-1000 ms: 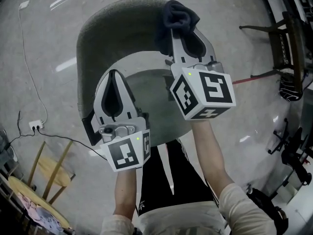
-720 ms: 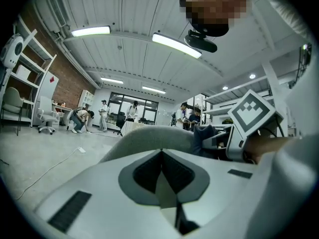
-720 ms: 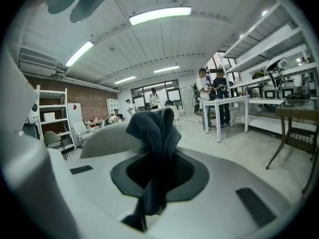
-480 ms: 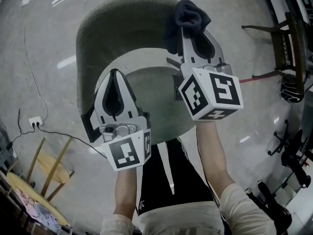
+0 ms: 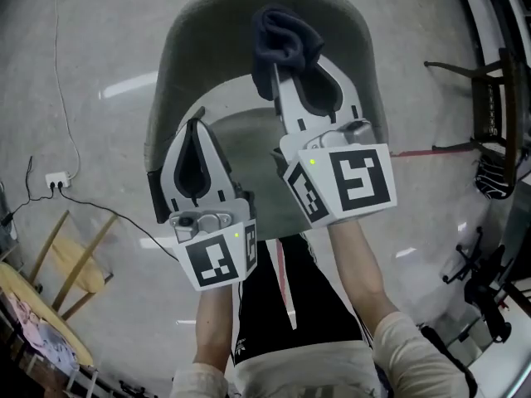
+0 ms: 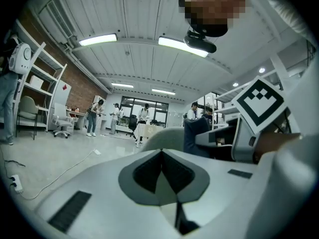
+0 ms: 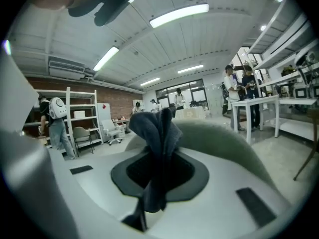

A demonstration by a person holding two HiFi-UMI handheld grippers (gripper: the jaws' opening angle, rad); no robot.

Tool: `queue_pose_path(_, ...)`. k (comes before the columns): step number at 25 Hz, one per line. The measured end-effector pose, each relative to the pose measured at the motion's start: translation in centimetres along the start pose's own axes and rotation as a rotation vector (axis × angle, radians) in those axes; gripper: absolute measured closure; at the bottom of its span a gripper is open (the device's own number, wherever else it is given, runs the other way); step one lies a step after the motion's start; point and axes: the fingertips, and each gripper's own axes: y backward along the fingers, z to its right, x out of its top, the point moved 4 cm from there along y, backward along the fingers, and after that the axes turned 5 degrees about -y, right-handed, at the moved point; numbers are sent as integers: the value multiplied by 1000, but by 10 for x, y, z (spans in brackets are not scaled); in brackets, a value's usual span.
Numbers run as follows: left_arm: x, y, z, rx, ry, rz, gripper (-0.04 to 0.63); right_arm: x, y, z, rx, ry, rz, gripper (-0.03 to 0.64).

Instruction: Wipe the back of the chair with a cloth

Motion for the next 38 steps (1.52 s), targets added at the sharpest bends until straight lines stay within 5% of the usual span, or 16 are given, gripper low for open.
queue_pose_path(7, -10, 26, -44, 143, -2, -11, 580, -48, -25, -76, 234, 23, -92, 558)
queue_pose_path(17, -31, 55, -93, 276, -4, -47, 580, -99, -45, -139, 386, 40, -174, 558)
queue_pose_path(38, -48, 20, -64, 202, 12, -91, 580, -98, -76, -75, 235, -23, -164, 558)
